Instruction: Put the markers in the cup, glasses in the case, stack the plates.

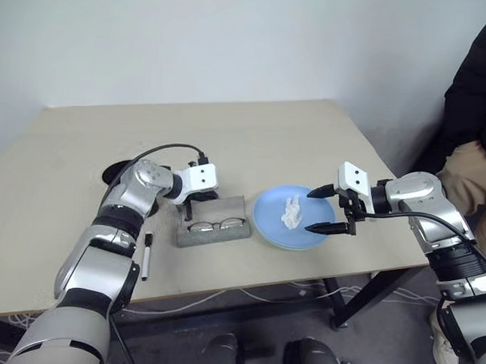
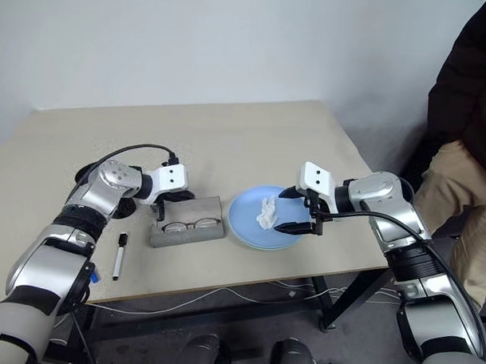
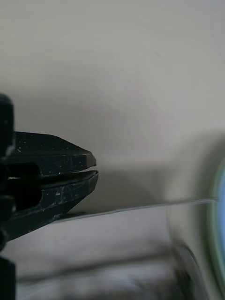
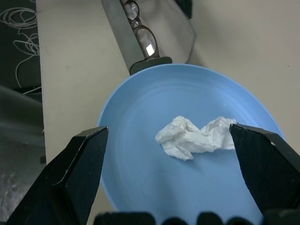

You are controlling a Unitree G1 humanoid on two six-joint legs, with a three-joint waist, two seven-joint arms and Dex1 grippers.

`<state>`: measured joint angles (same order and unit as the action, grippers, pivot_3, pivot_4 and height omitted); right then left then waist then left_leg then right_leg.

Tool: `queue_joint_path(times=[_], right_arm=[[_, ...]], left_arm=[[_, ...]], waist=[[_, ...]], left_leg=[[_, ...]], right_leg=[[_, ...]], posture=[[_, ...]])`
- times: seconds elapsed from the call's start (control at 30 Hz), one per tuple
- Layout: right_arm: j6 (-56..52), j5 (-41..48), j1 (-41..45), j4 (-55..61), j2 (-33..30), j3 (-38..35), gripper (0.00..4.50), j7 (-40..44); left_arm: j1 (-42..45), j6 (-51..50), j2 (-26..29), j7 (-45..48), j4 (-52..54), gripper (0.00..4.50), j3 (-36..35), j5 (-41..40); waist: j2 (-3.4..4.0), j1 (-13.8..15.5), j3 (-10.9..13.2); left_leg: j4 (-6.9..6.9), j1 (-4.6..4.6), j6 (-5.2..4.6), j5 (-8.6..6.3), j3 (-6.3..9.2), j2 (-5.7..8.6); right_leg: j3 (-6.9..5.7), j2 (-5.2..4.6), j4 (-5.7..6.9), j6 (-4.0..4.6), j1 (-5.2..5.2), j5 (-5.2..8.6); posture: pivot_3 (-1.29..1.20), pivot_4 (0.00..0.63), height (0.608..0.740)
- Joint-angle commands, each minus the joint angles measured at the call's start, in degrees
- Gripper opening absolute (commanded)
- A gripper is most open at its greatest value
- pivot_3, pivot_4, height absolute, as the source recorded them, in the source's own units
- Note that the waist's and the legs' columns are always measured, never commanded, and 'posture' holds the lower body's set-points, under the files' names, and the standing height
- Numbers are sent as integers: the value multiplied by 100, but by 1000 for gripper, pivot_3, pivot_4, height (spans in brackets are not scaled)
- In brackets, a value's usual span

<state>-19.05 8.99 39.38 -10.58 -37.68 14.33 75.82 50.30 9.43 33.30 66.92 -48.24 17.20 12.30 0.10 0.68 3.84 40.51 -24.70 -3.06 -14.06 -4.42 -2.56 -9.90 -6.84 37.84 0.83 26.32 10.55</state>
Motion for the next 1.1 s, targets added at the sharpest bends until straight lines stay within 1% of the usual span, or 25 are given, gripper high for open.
queue_joint_path(times=[0.03,0.13,0.27,0.67,0.77,0.87,0.97,1.1], right_arm=[[-9,68,39,169,-77,-146,4500,-26],[-20,69,56,161,-69,-141,4500,-25],[-21,66,76,149,-54,-130,4500,-21],[-17,62,108,118,-35,-117,4500,-5],[-9,61,127,83,-31,-120,4500,0],[-18,67,109,97,-40,-127,4500,2],[-29,74,75,122,-53,-137,4500,-6],[-84,103,16,207,-75,-157,4500,-13]], left_arm=[[-350,-473,196,493,1293,17,-104,-331],[-702,-940,303,638,2138,17,-125,-442],[-1028,-1374,410,694,2797,17,-113,-505],[-1337,-1706,573,528,3130,17,-134,-556],[-1232,-1851,604,505,3180,17,-274,-706],[-1130,-2179,703,579,3357,17,-535,-1038],[-1150,-2616,833,676,3688,17,-778,-1386],[-1316,-3498,1071,581,4376,17,-1229,-1870]], waist=[[0,-10,0],[0,-9,0],[1,2,0],[1,0,0],[1,0,0],[1,0,0],[1,-1,0],[2,0,1]], left_leg=[[0,0,-1,-1,-1,0],[0,0,-15,7,-2,-1],[2,2,-5,2,-2,-1],[3,4,-2,0,-1,-1],[3,5,0,-1,-2,-3],[2,4,0,-1,-1,-3],[2,3,-1,-1,-1,-3],[2,4,-1,-2,-2,0]], right_leg=[[2,1,1,0,0,0],[3,3,0,1,0,0],[3,1,2,2,-3,0],[3,4,2,2,-5,0],[3,4,2,2,-4,0],[2,4,1,2,-4,0],[3,4,0,2,-3,0],[5,2,-1,2,-3,0]], posture=[[0,0,701],[0,0,701],[0,0,701],[0,0,701],[0,0,701],[0,0,701],[0,0,701],[0,0,701]])
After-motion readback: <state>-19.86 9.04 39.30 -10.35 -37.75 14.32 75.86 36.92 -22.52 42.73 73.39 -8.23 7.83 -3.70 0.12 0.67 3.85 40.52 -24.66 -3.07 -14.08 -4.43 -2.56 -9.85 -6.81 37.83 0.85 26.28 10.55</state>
